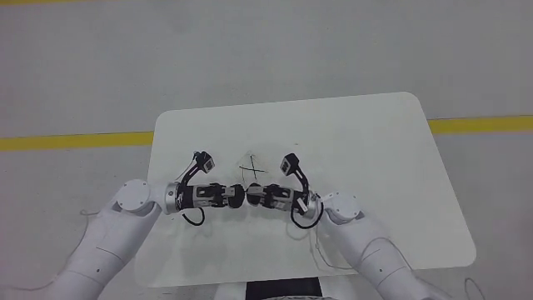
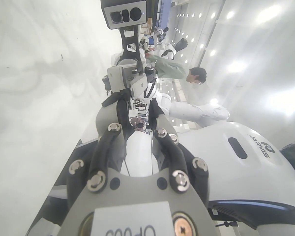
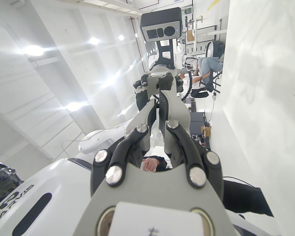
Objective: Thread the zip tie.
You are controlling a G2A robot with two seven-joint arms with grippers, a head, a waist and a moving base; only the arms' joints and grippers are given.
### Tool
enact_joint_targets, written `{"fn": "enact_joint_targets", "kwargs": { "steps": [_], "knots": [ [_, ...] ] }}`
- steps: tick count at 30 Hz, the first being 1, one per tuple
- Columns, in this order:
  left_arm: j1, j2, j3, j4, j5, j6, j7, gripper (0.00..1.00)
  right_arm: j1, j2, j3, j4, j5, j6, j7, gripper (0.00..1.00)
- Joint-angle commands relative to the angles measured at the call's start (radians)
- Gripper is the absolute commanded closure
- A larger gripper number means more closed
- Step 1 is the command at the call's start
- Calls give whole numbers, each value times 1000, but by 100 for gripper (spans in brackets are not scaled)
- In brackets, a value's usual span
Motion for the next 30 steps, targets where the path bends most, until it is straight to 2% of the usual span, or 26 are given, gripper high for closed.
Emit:
{"fn": "enact_joint_targets", "kwargs": {
  "steps": [1,7,9,16,17,18,28,30],
  "knots": [
    [1,1,0,-1,1,0,0,82,-1,0,-2,-2,0,0,-1,100],
    [8,4,-2,-5,2,-1,1,87,-6,1,-6,-7,0,0,1,100],
    [11,5,-3,-6,3,-2,3,100,-8,2,-6,-9,0,0,2,100],
    [17,7,-3,-10,4,-3,6,100,-16,5,-4,-19,-3,0,2,100],
    [17,8,-3,-10,4,-3,6,100,-16,5,-4,-20,-3,0,2,90],
    [18,8,-3,-11,4,-3,6,100,-17,5,-3,-20,-6,0,-5,0],
    [23,13,-28,-8,9,-3,-3,100,-47,22,70,-76,-29,0,-52,0],
    [21,11,-40,-30,14,-3,-2,100,-67,26,98,-99,-28,0,-75,0]
  ]
}}
